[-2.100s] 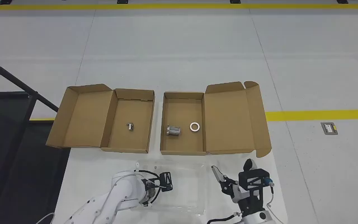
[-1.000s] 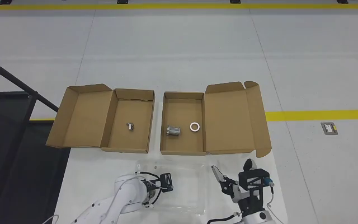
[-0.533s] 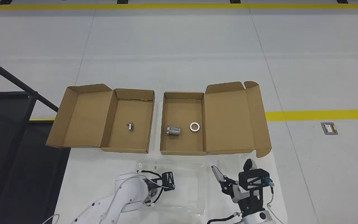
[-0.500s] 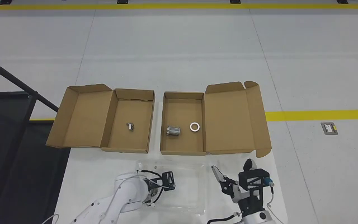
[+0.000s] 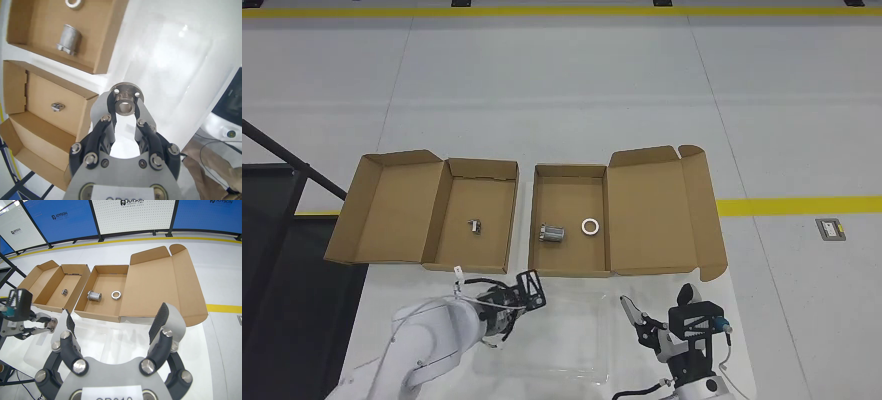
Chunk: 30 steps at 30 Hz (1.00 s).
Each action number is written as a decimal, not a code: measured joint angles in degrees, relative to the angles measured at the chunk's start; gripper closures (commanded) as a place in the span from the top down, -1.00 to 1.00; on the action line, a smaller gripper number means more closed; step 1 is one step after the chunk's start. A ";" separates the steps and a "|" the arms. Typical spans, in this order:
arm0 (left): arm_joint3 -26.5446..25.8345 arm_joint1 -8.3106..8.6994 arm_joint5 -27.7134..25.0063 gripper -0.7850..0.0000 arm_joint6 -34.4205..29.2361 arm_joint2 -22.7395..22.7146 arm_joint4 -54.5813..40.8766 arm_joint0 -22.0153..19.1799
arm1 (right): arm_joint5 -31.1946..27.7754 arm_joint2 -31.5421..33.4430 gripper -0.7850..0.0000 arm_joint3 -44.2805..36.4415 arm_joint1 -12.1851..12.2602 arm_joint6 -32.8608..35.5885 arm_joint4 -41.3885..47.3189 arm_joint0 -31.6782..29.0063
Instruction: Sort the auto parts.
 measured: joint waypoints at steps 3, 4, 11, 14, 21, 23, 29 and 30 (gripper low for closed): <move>-1.27 0.40 1.53 -1.00 4.06 -3.45 -0.88 2.35 | 0.00 0.00 1.00 0.00 0.00 0.00 0.00 0.00; -1.70 0.49 2.16 -1.00 5.07 -4.25 -0.66 3.14 | 0.00 0.00 1.00 0.00 0.00 0.00 0.00 0.00; -2.38 0.61 3.08 -1.00 6.44 -5.24 -0.27 4.48 | 0.00 0.00 1.00 0.00 0.00 0.00 0.00 0.00; -2.38 0.61 3.08 -1.00 6.44 -5.24 -0.28 4.48 | 0.00 0.00 1.00 0.00 0.00 0.00 0.00 0.00; -0.07 0.20 7.51 -1.00 9.05 -5.92 1.39 3.56 | 0.00 0.00 1.00 0.00 0.00 0.00 0.00 0.00; 4.03 -0.38 11.37 -1.00 10.18 -6.10 -1.73 0.97 | 0.00 0.00 1.00 0.00 0.00 0.00 0.00 0.00; 23.60 -3.19 17.28 -1.00 9.70 -1.58 -10.91 -13.25 | 0.00 0.00 1.00 0.00 0.00 0.00 0.00 0.00; 26.88 -3.80 17.88 -1.00 10.10 -0.22 -11.77 -15.48 | 0.00 0.00 1.00 0.00 0.00 0.00 0.00 0.00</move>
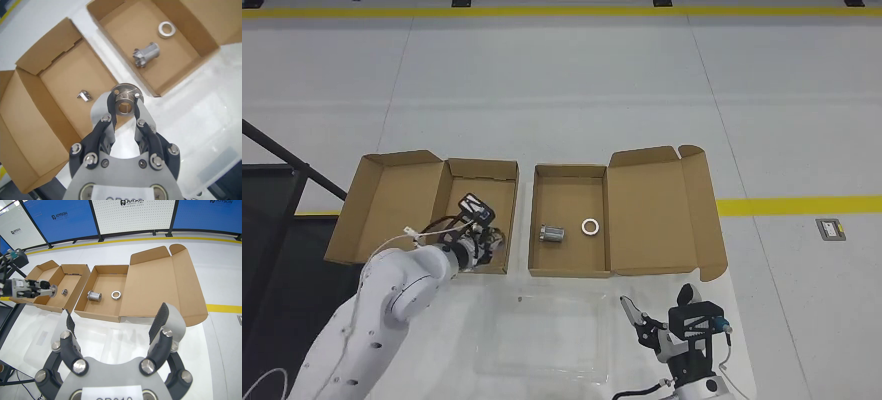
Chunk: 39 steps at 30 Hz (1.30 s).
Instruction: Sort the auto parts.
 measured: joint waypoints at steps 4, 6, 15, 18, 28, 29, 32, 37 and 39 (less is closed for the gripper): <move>13.31 -2.82 2.74 -1.00 2.91 6.00 -2.57 -8.53 | 0.00 0.00 1.00 0.00 0.00 0.00 0.00 0.00; 19.48 -4.46 3.73 -1.00 5.00 8.92 -3.78 -12.13 | 0.00 0.00 1.00 0.00 0.00 0.00 0.00 0.00; 38.81 -10.64 6.37 -1.00 11.74 17.40 -6.88 -21.63 | 0.00 0.00 1.00 0.00 0.00 0.00 0.00 0.00; 43.20 -12.20 7.01 -1.00 14.60 18.61 -7.69 -23.06 | 0.00 0.00 1.00 0.00 0.00 0.00 0.00 0.00; 52.40 -15.91 6.64 -0.08 20.76 20.94 -8.39 -25.37 | 0.00 0.00 1.00 0.00 0.00 0.00 0.00 0.00; 53.28 -16.26 6.41 -0.06 20.95 21.04 -8.60 -25.65 | 0.00 0.00 1.00 0.00 0.00 0.00 0.00 0.00; 55.32 -17.00 5.51 0.00 21.54 20.83 -9.76 -26.35 | 0.00 0.00 1.00 0.00 0.00 0.00 0.00 0.00; 57.18 -17.53 3.24 0.18 23.75 19.72 -11.46 -27.20 | 0.00 0.00 1.00 0.00 0.00 0.00 0.00 0.00; 57.05 -17.51 2.38 0.25 24.61 19.26 -11.65 -27.23 | 0.00 0.00 1.00 0.00 0.00 0.00 0.00 0.00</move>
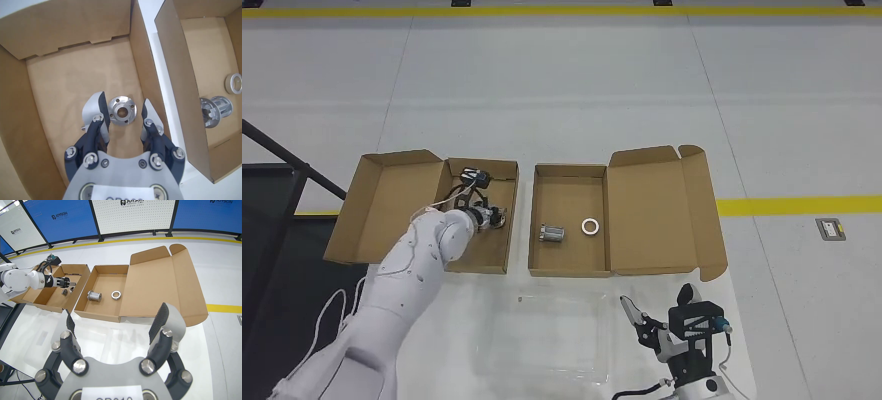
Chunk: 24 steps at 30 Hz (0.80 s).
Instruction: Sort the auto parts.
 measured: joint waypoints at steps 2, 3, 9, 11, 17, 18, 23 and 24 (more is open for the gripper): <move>-0.50 0.28 -1.39 0.29 0.88 -0.92 -0.60 0.02 | 0.00 0.00 1.00 0.00 0.00 0.00 0.00 0.00; -0.85 0.49 -2.28 0.31 1.12 -1.49 -1.11 0.11 | 0.00 0.00 1.00 0.00 0.00 0.00 0.00 0.00; -6.53 3.53 -12.17 0.47 0.97 -7.62 -6.11 3.35 | 0.00 0.00 1.00 0.00 0.00 0.00 0.00 0.00; -10.67 5.07 -13.60 0.50 0.93 -9.89 -5.33 5.82 | 0.00 0.00 1.00 0.00 0.00 0.00 0.00 0.00; -28.14 9.87 -16.19 0.49 -2.34 -20.03 -8.10 16.85 | 0.00 0.00 1.00 0.00 0.00 0.00 0.00 0.00; -31.20 10.55 -16.98 0.51 -3.49 -21.90 -9.33 18.91 | 0.00 0.00 1.00 0.00 0.00 0.00 0.00 0.00; -46.50 13.49 -22.85 1.00 -10.97 -31.46 -18.99 30.00 | 0.00 0.00 1.00 0.00 0.00 0.00 0.00 0.00; -48.68 13.84 -23.79 1.00 -12.37 -32.68 -20.60 31.48 | 0.00 0.00 1.00 0.00 0.00 0.00 0.00 0.00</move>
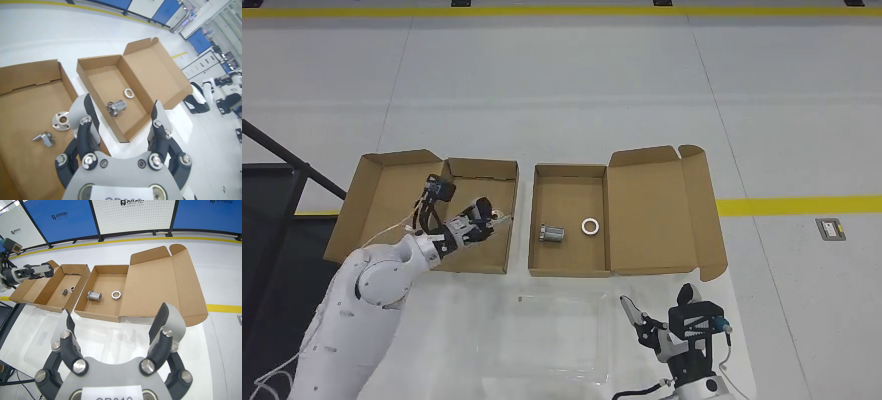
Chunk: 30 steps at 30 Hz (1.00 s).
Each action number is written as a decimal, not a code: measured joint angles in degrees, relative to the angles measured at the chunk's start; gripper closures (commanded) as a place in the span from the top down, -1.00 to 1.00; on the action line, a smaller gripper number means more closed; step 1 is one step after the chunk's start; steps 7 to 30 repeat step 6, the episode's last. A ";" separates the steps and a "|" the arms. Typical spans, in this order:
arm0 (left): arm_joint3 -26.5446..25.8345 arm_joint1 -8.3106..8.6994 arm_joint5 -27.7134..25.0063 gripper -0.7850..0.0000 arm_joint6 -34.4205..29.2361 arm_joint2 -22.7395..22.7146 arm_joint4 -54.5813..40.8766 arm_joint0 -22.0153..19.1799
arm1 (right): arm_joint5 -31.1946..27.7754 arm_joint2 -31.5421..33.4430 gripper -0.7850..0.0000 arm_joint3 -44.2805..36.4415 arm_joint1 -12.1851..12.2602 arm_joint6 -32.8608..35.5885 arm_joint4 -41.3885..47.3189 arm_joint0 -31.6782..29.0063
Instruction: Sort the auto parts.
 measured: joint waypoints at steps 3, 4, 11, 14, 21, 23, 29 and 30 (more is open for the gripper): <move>-5.79 0.64 -1.50 0.91 -3.24 -2.02 -1.74 2.62 | 0.00 0.00 1.00 0.00 0.00 0.00 0.00 0.00; -5.89 0.65 -1.50 0.95 -3.21 -2.02 -1.70 2.62 | 0.00 0.00 1.00 0.00 0.00 0.00 0.00 0.00; -4.92 0.63 -1.42 0.99 -2.96 -1.92 -1.59 2.51 | 0.00 0.00 1.00 0.00 0.00 0.00 0.00 0.00; -4.92 0.63 -1.42 0.99 -2.96 -1.92 -1.59 2.51 | 0.00 0.00 1.00 0.00 0.00 0.00 0.00 0.00; -4.92 0.63 -1.42 0.99 -2.96 -1.92 -1.59 2.51 | 0.00 0.00 1.00 0.00 0.00 0.00 0.00 0.00; -4.92 0.63 -1.42 0.99 -2.96 -1.92 -1.59 2.51 | 0.00 0.00 1.00 0.00 0.00 0.00 0.00 0.00; -4.92 0.63 -1.42 0.99 -2.96 -1.92 -1.59 2.51 | 0.00 0.00 1.00 0.00 0.00 0.00 0.00 0.00; -4.92 0.63 -1.42 0.99 -2.96 -1.92 -1.59 2.51 | 0.00 0.00 1.00 0.00 0.00 0.00 0.00 0.00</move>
